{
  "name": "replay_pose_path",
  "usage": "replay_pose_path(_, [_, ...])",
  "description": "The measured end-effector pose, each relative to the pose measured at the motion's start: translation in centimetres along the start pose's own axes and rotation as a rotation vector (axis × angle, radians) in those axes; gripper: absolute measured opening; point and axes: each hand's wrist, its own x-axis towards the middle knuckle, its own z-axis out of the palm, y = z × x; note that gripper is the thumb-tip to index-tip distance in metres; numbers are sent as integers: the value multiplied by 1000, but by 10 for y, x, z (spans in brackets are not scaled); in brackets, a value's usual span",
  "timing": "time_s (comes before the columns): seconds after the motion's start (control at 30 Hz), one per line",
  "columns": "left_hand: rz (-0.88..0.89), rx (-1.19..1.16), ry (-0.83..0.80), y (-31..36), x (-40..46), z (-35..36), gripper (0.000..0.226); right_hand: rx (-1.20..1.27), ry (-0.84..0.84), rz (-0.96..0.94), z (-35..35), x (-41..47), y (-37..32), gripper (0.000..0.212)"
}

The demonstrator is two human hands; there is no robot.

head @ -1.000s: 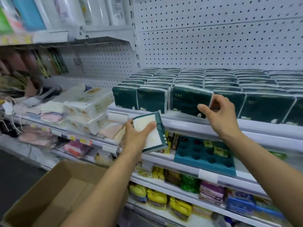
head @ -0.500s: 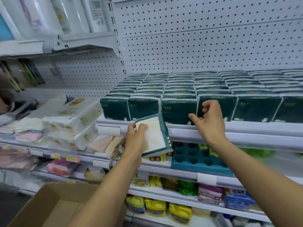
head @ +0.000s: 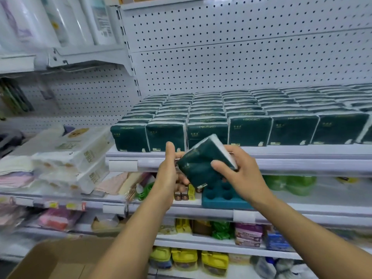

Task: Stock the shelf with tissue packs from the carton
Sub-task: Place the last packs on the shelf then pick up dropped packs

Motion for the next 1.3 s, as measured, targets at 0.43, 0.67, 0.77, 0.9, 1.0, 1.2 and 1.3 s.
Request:
replay_pose_path(0.43, [383, 213, 25, 8, 8, 29, 21, 44, -49, 252, -51, 3, -4, 20])
replay_pose_path(0.67, [889, 1081, 268, 36, 49, 37, 63, -28, 279, 116, -124, 20, -2, 14])
replay_pose_path(0.77, [873, 1538, 176, 41, 68, 40, 91, -122, 352, 97, -127, 32, 10, 18])
replay_pose_path(0.9, [852, 1713, 152, 40, 82, 40, 88, -298, 362, 132, -119, 41, 30, 16])
replay_pose_path(1.0, [845, 1665, 158, 35, 87, 39, 81, -422, 361, 134, -112, 47, 37, 15])
replay_pose_path(1.2, [854, 1577, 147, 31, 87, 40, 74, -500, 404, 233, -99, 52, 35, 32])
replay_pose_path(1.3, [865, 1570, 158, 30, 87, 40, 73, -561, 402, 253, -97, 54, 35, 30])
